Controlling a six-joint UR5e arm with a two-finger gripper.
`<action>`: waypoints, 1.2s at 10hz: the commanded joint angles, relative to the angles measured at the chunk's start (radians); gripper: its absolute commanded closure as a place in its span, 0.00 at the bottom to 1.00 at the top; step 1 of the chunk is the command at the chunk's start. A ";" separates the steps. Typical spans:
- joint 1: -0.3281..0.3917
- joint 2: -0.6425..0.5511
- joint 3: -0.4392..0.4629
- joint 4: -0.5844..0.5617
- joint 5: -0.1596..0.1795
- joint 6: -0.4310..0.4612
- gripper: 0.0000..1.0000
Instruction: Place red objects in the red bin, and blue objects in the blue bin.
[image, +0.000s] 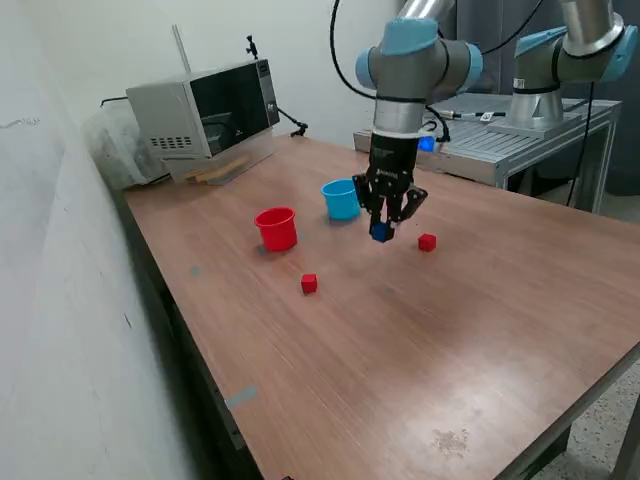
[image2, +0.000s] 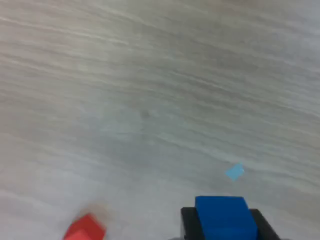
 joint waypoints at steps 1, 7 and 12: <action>-0.088 -0.232 0.142 0.043 -0.004 -0.015 1.00; -0.480 -0.295 0.256 0.043 -0.028 -0.140 1.00; -0.533 -0.269 0.358 0.037 -0.022 -0.164 1.00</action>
